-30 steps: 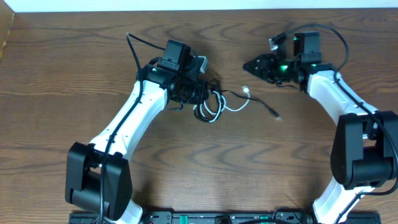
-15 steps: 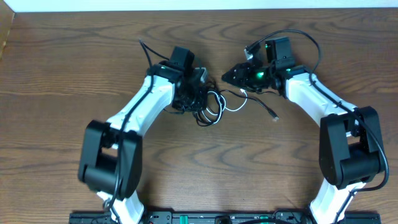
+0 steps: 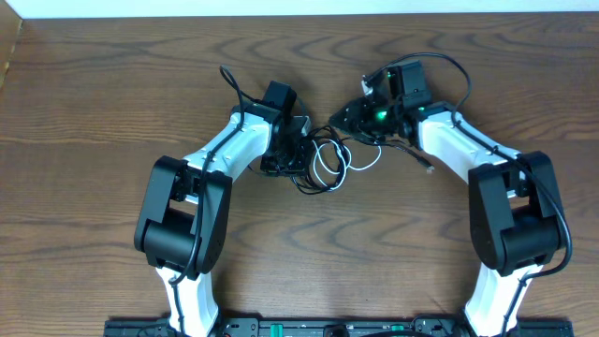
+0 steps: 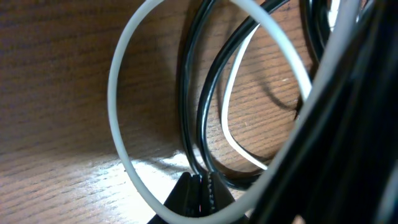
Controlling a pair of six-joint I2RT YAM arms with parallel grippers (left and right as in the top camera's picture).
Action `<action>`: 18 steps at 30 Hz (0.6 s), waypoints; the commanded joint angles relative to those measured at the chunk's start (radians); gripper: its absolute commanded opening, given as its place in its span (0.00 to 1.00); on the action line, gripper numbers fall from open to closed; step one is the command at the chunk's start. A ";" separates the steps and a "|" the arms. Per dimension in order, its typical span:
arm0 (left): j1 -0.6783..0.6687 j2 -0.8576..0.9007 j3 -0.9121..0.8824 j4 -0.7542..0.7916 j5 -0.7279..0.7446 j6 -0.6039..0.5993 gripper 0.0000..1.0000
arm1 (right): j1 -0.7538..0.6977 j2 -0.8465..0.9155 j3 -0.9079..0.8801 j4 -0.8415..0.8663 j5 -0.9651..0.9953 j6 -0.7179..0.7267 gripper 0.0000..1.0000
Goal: Untangle cables
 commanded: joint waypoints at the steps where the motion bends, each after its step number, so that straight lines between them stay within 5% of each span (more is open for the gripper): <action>1: 0.000 0.008 -0.005 0.009 0.029 -0.009 0.07 | 0.042 0.010 0.014 0.003 0.060 0.071 0.34; 13: -0.002 0.008 -0.005 0.005 0.029 -0.009 0.08 | 0.097 0.050 0.014 0.050 0.137 0.185 0.31; 18: -0.002 0.008 -0.005 0.003 0.029 -0.009 0.08 | 0.095 0.093 0.014 0.129 0.130 0.221 0.19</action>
